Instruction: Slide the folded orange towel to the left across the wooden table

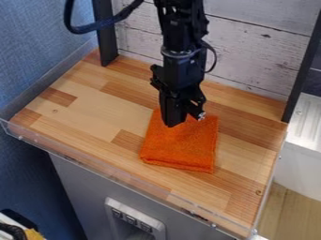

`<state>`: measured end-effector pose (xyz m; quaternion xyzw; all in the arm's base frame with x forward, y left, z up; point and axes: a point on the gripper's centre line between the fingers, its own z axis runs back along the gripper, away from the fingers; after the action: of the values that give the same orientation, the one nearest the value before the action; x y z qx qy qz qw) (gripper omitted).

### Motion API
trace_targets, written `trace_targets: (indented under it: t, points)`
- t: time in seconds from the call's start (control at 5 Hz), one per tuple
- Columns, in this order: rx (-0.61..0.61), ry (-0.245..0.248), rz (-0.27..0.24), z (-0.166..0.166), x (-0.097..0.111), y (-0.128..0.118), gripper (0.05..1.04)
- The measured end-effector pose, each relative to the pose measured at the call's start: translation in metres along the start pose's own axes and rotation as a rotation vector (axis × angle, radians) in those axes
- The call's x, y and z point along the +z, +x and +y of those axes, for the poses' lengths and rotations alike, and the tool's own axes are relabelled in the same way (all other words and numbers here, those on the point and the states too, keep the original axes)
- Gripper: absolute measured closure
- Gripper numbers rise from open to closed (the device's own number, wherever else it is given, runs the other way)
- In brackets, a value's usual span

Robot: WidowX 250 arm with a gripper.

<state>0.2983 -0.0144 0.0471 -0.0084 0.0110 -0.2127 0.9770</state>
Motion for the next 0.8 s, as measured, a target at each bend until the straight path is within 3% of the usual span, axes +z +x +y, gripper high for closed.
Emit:
trace_targets:
  t: [0.2,0.8]
  points:
    - [-0.01,0.004,0.017,-0.006,-0.0112,0.0068,1.025]
    - [-0.008,0.044,-0.002,-0.0134,-0.0203,0.0117,1.025]
